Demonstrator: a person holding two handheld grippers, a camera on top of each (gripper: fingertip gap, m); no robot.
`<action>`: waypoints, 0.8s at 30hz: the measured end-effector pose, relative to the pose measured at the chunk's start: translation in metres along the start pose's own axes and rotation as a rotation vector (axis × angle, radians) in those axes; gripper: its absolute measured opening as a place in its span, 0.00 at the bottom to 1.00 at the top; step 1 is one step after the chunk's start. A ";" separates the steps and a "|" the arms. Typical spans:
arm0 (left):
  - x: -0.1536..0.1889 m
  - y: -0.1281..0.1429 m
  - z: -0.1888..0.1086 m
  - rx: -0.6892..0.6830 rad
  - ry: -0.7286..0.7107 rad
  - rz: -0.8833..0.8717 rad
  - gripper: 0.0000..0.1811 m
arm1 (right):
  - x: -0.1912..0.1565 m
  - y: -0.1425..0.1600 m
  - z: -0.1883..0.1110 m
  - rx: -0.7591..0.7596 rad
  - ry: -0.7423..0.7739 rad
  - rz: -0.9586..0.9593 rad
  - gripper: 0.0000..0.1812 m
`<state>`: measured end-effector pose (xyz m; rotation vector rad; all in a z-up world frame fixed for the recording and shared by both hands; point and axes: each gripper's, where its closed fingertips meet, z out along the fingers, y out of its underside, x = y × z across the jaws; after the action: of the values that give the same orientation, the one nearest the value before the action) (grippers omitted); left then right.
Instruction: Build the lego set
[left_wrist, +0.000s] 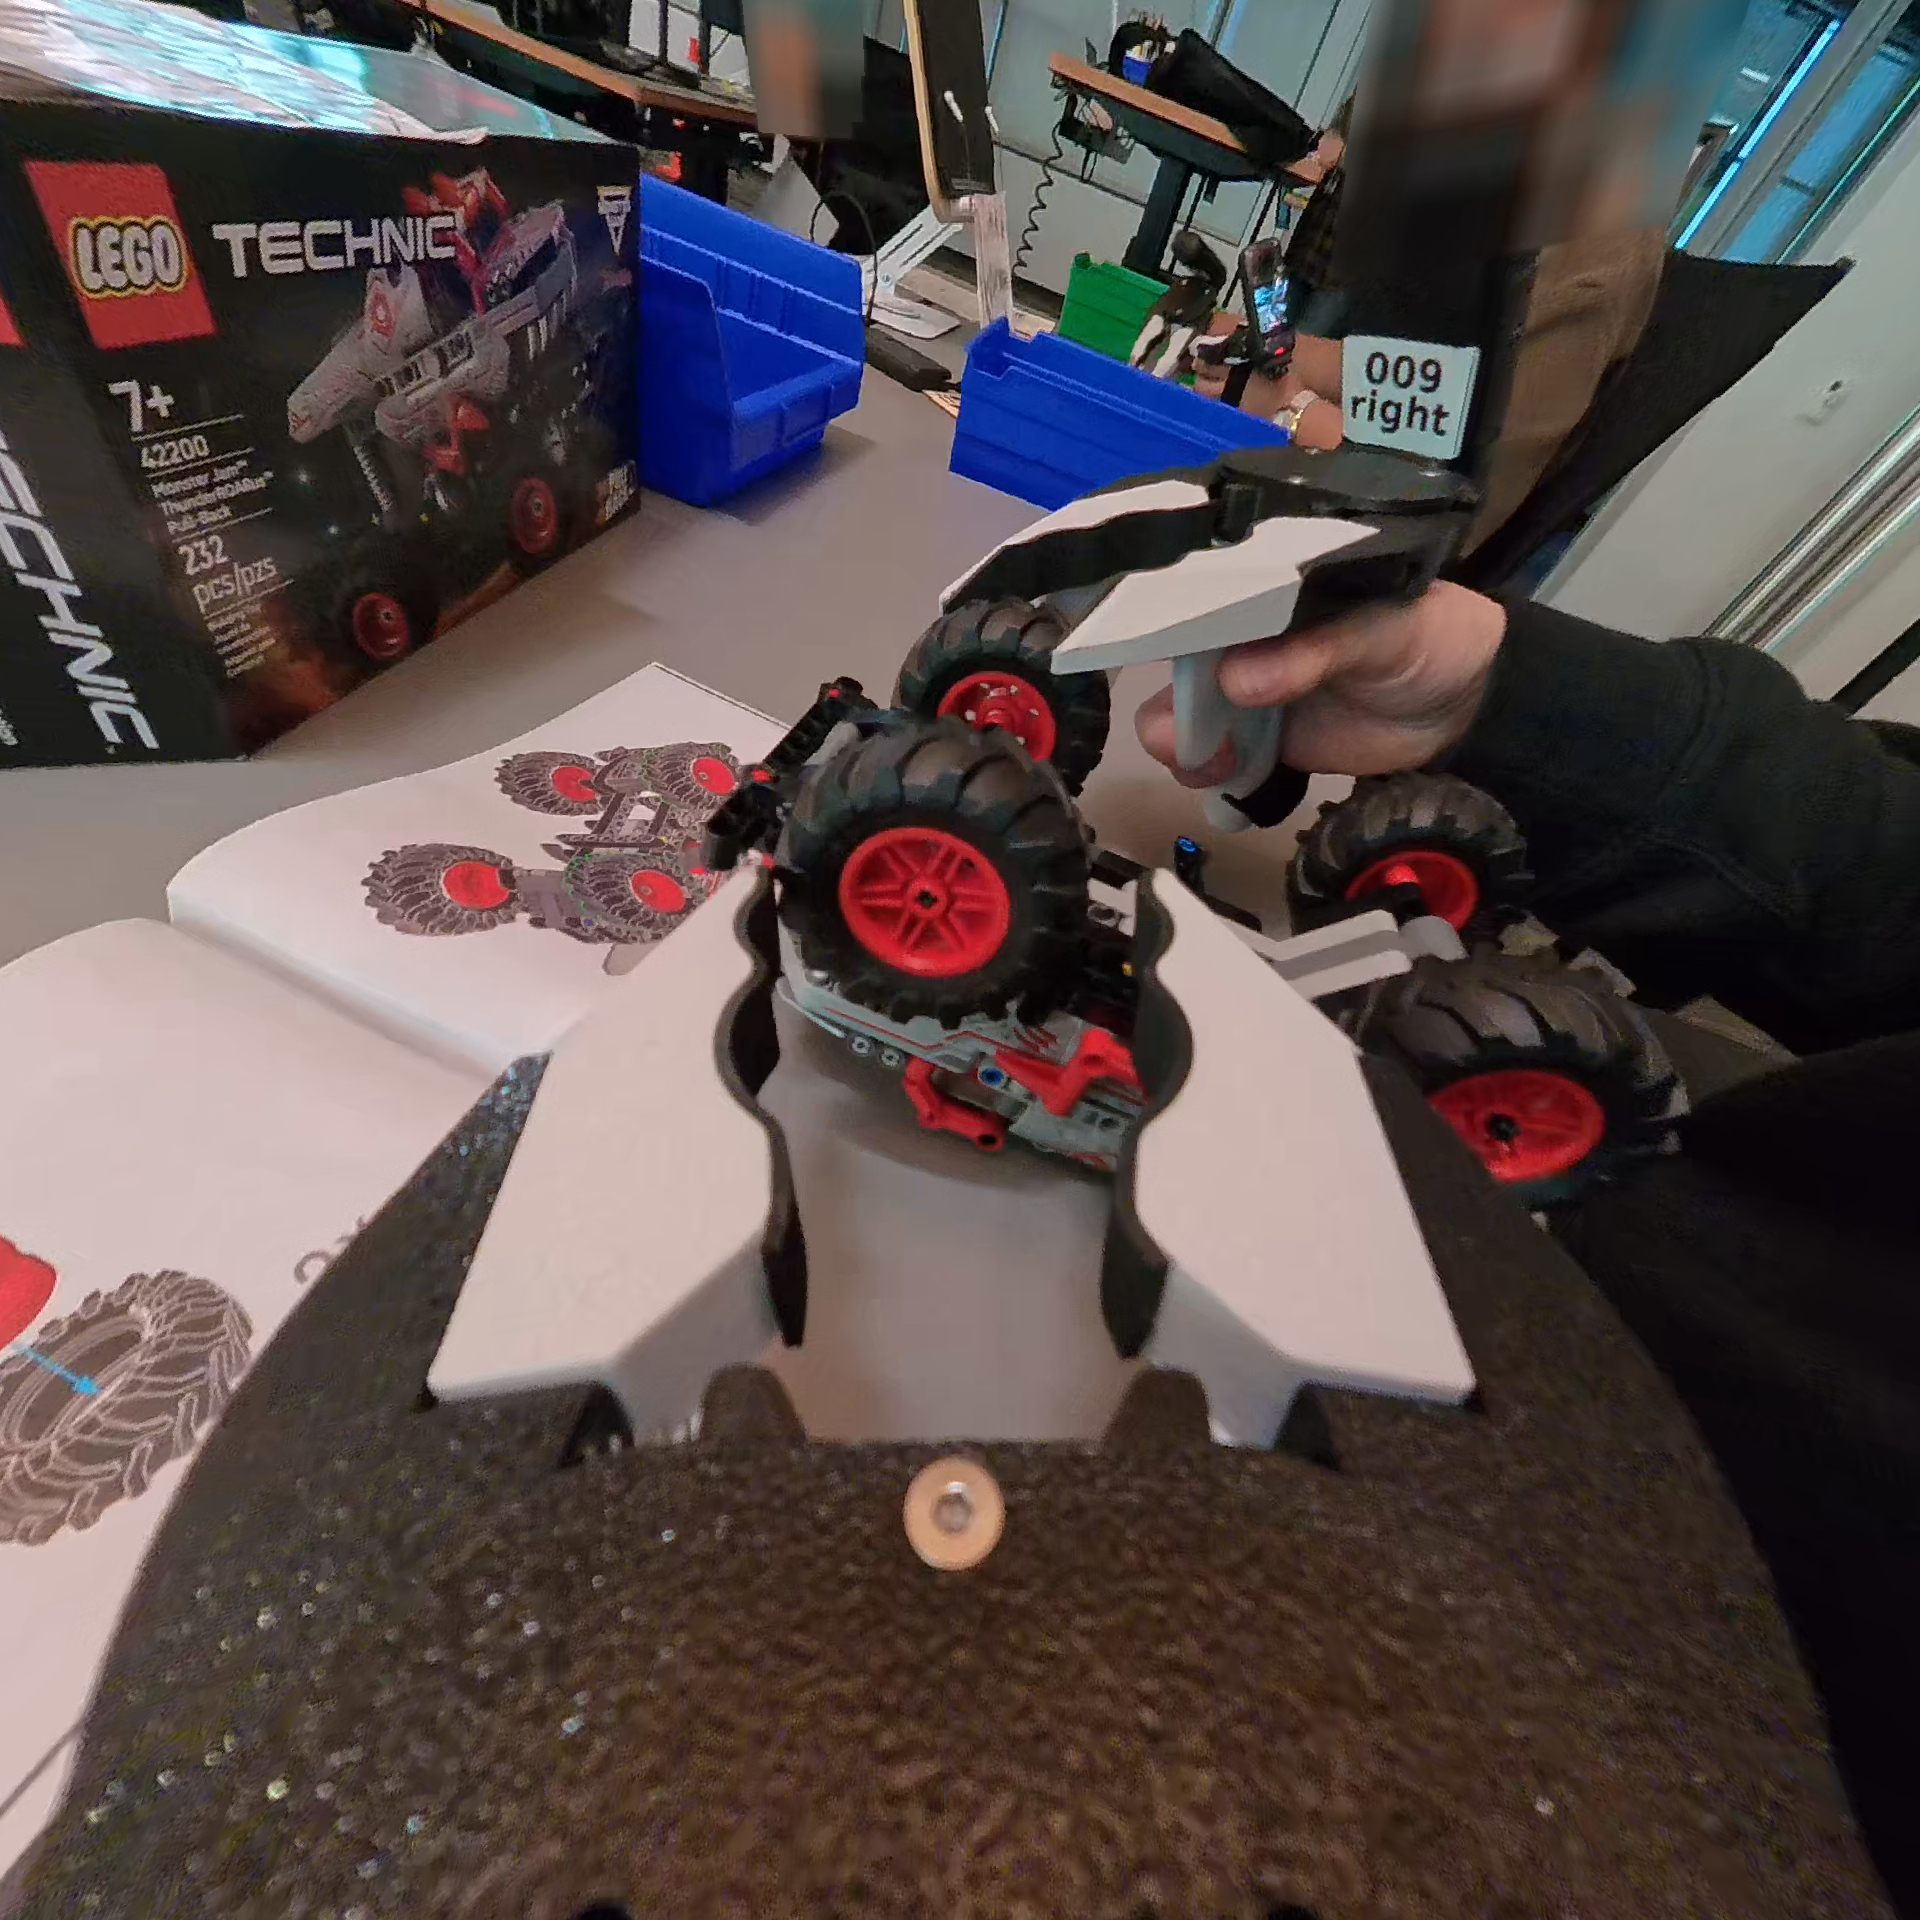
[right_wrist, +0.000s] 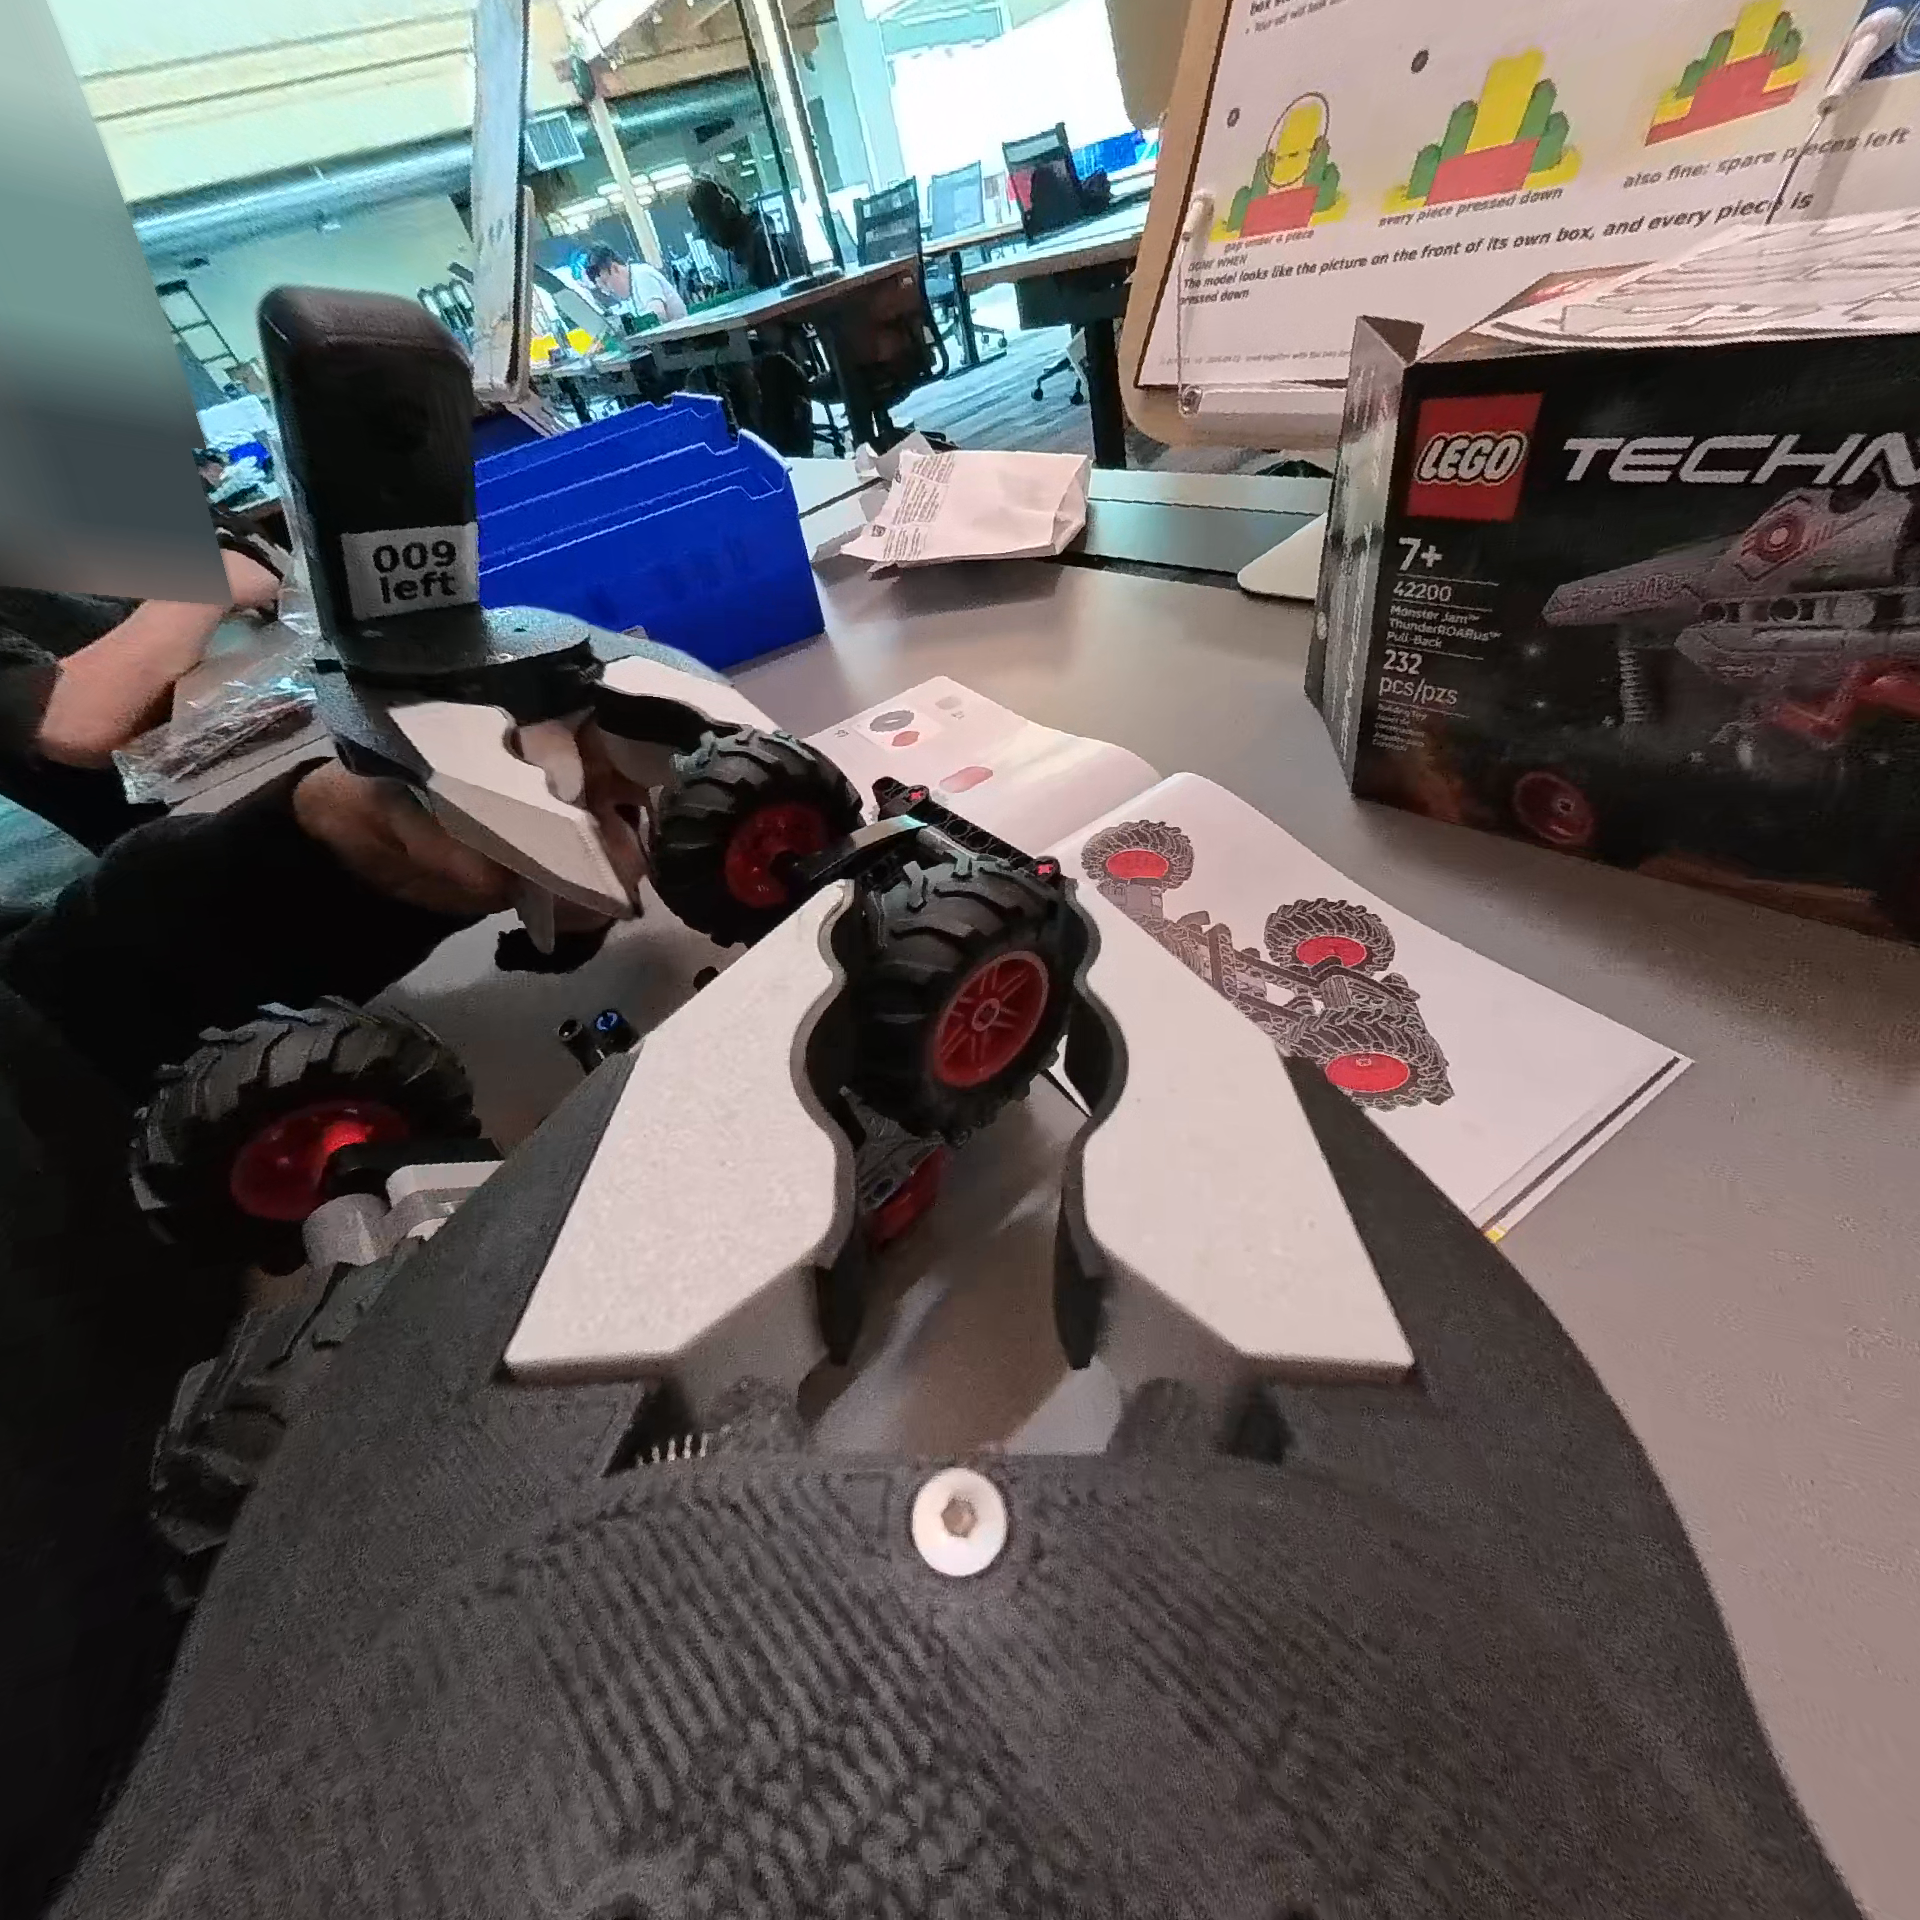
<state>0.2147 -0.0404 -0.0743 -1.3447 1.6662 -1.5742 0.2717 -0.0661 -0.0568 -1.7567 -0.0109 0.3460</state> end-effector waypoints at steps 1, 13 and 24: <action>0.000 0.000 0.002 -0.002 -0.004 0.010 0.36 | -0.001 0.000 0.000 0.005 -0.001 -0.001 0.19; -0.013 0.015 -0.012 -0.022 0.041 0.084 0.33 | -0.024 0.015 -0.012 -0.056 -0.071 -0.221 0.39; -0.011 0.018 -0.013 -0.050 0.180 0.184 0.33 | -0.039 0.007 -0.012 0.153 -0.138 -0.204 0.33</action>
<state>0.2019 -0.0276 -0.0908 -1.0643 1.8889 -1.5933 0.2357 -0.0865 -0.0523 -1.5619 -0.2550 0.3093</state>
